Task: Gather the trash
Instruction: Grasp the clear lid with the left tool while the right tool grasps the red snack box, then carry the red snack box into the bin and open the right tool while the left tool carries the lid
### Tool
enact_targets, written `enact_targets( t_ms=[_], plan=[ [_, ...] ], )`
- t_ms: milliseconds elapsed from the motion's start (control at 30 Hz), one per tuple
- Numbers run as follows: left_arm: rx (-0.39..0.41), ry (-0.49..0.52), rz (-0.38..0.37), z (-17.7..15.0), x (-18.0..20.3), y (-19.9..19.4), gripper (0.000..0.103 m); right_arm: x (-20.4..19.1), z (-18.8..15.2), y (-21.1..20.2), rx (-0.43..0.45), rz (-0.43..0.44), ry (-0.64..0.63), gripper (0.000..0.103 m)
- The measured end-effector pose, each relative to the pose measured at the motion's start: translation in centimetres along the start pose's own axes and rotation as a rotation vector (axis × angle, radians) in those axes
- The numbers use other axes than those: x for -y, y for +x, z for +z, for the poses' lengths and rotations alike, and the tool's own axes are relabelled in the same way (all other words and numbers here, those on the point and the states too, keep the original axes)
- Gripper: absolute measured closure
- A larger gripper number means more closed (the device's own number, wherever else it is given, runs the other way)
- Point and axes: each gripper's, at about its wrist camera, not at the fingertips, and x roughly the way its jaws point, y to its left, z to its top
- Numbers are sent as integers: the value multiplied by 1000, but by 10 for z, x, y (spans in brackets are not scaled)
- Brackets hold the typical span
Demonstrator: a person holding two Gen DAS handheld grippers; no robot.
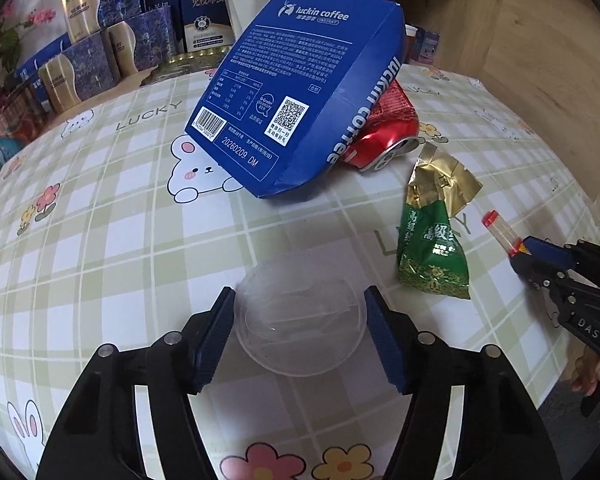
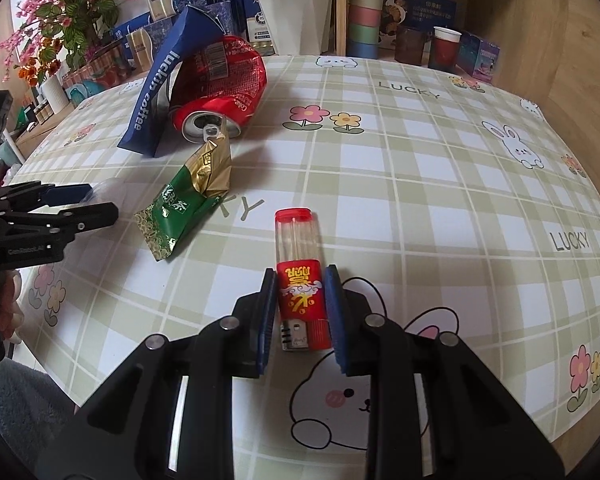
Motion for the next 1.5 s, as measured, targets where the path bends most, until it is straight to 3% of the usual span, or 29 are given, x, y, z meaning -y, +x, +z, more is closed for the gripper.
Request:
enact_targets(
  t_ms=[200, 267, 467, 667, 1000, 1500],
  plan=[
    [38, -8, -32, -9, 3, -29, 39, 1, -1, -1, 8, 8, 9, 76],
    [58, -9, -36, -11, 5, -40, 39, 4, -1, -3, 10, 59, 52, 77],
    [122, 17, -38, -17, 10, -80, 39, -9, -7, -23, 64, 95, 69, 77],
    [160, -28, -69, -34, 9, -115, 39, -24, -17, -47, 89, 144, 72, 77],
    [175, -113, -98, -86, 0, -161, 39, -49, -63, -88, 82, 213, 29, 77],
    [219, -96, -22, -148, 6, -212, 39, -90, -131, -107, 3, 293, -66, 77]
  ],
)
